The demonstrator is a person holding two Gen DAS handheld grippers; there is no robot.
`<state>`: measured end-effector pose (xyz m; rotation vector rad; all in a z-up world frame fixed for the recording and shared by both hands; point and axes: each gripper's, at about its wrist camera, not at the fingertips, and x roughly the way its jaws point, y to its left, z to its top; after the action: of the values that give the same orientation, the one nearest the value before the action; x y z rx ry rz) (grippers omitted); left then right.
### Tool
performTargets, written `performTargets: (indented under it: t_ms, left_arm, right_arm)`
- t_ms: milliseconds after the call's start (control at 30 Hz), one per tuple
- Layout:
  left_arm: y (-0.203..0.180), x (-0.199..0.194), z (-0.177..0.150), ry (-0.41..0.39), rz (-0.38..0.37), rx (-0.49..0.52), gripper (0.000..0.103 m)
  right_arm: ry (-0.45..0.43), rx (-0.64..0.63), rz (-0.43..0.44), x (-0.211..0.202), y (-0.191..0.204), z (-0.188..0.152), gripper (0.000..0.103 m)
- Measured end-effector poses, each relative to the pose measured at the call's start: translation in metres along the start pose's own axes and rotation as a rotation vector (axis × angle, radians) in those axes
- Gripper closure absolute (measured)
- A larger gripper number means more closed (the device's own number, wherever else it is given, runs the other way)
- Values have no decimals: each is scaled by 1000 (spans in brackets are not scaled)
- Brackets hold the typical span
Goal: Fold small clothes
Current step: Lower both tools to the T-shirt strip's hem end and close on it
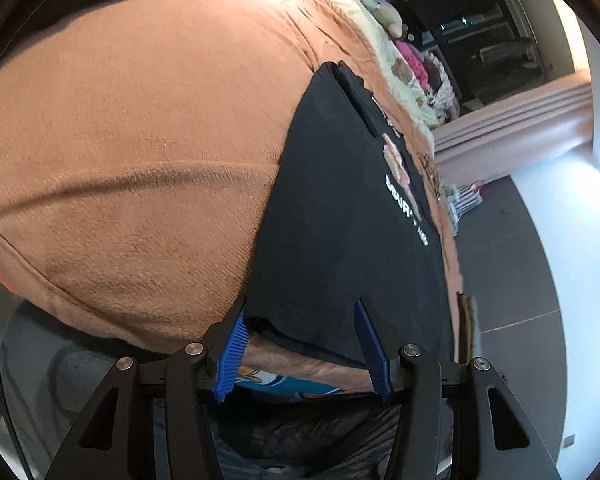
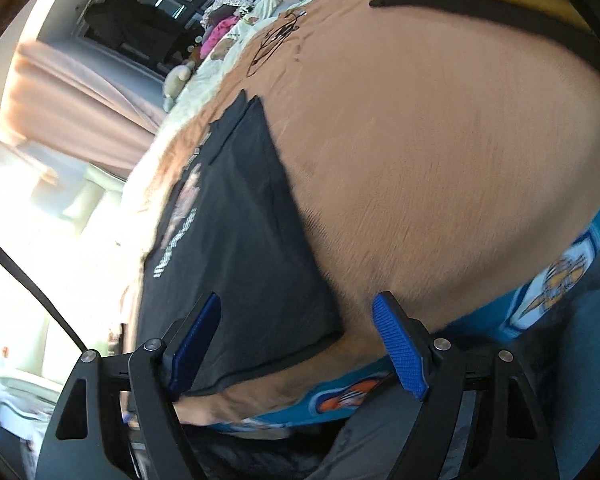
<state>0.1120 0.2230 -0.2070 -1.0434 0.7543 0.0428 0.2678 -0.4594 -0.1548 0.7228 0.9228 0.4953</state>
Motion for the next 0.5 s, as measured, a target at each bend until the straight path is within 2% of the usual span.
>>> performTargets:
  t_ms: [100, 300, 400, 500]
  left_arm:
    - [-3, 1, -1, -12, -19, -11, 49]
    - [-11, 9, -7, -43, -39, -22, 49]
    - [-12, 12, -6, -64, -43, -52, 49]
    - [-18, 16, -5, -77, -22, -41, 50]
  right_arm:
    - [10, 23, 71, 4, -2, -9, 32]
    - [-43, 54, 127, 8, -3, -14, 41]
    - [-110, 66, 106, 12, -5, -17, 44]
    - [-107, 56, 74, 22, -1, -19, 51]
